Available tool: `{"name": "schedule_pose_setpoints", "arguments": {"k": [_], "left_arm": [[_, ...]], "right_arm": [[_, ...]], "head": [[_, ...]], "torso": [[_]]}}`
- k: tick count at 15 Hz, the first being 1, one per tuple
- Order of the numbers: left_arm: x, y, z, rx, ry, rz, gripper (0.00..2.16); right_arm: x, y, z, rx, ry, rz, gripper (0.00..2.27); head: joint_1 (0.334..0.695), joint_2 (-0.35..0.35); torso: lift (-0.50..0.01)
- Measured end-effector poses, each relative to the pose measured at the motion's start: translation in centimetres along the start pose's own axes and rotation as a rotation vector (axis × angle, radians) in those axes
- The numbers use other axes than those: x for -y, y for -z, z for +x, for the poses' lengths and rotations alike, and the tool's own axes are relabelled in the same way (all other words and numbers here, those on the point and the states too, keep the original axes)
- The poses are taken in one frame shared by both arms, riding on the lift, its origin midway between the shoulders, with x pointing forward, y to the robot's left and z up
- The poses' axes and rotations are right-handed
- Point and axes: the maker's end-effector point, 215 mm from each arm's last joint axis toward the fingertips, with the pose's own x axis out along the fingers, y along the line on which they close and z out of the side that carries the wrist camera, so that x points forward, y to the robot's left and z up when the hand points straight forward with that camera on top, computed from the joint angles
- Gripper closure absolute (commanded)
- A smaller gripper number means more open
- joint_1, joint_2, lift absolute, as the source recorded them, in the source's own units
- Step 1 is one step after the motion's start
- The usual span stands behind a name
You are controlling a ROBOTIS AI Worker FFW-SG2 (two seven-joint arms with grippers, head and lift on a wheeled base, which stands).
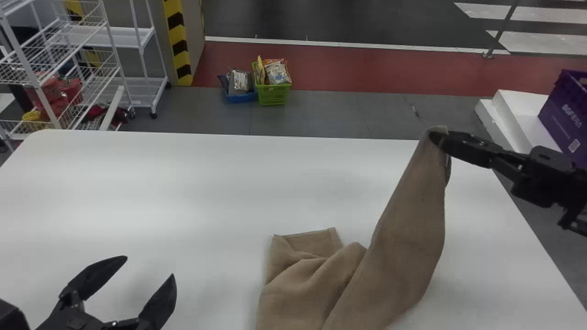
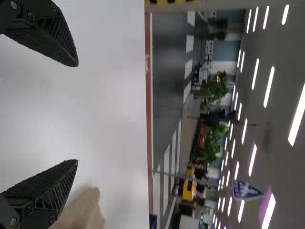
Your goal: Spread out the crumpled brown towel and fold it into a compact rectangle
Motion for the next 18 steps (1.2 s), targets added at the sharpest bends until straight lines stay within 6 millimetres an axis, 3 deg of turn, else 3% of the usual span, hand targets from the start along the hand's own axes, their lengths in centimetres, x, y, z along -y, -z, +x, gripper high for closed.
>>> {"name": "schedule_pose_setpoints", "arguments": {"k": [5,9,12,18], "left_arm": [[3.5,-0.8,-0.6,0.012,0.141,0.011,0.15],[8.1,-0.2,0.3,0.008,0.238,0.0,0.19],[10.9,-0.1,0.7,0.001,0.281,0.003,0.19],[13.5,0.2,0.3,-0.02,0.315,-0.032,0.19]], "right_arm": [[-3.5,-7.2,6.8,0.088,-0.027,-0.019,1.45],[-6.2,-11.7,11.6,0.081,-0.037,-0.068,1.45],[-6.9,-15.4,13.8,0.063,0.005,-0.137,1.45],[-6.4,-18.9,15.7,0.051,0.079,-0.228,1.45]], "head": [[0.695,-0.016],[0.695,-0.01],[0.667,-0.024],[0.636,-0.04]], "torso": [[-0.127],[-0.127],[-0.127],[-0.127]]}}
